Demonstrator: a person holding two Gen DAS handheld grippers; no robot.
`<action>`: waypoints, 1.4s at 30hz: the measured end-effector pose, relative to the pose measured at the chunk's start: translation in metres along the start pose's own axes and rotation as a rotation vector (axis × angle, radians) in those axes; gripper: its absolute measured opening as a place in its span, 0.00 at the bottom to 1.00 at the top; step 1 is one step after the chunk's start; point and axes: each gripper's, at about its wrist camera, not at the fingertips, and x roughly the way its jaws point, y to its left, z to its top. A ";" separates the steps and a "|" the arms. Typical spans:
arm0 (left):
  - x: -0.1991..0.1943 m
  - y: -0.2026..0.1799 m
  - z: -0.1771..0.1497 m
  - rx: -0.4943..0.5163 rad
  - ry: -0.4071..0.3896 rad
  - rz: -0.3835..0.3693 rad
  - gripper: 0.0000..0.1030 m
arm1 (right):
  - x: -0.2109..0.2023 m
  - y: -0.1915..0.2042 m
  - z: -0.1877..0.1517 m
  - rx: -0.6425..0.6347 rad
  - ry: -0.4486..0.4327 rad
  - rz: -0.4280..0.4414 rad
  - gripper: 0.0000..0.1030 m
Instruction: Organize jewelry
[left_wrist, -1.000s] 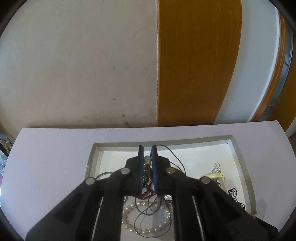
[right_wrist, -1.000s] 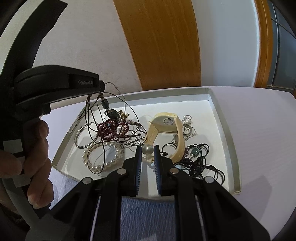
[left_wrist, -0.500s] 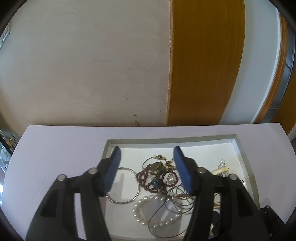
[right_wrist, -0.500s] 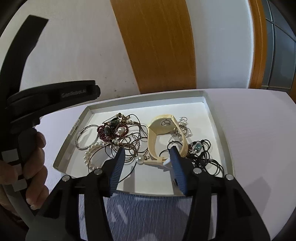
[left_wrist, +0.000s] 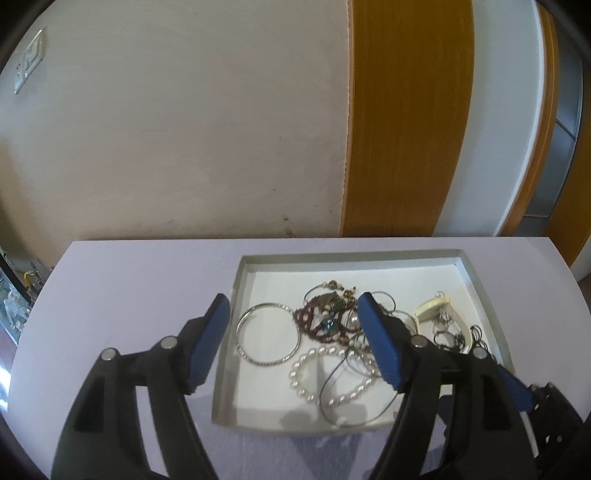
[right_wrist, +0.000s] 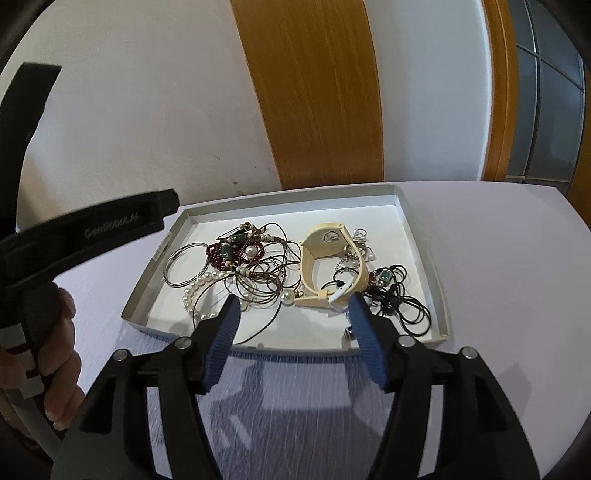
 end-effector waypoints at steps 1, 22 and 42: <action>-0.002 0.001 -0.002 -0.001 -0.001 -0.001 0.72 | -0.003 0.001 -0.001 -0.003 -0.003 -0.003 0.70; -0.059 0.016 -0.064 -0.009 0.006 -0.027 0.96 | -0.048 -0.004 -0.032 -0.006 -0.022 -0.067 0.97; -0.096 0.022 -0.129 -0.053 0.026 -0.032 0.98 | -0.071 -0.007 -0.066 -0.012 -0.002 -0.073 0.98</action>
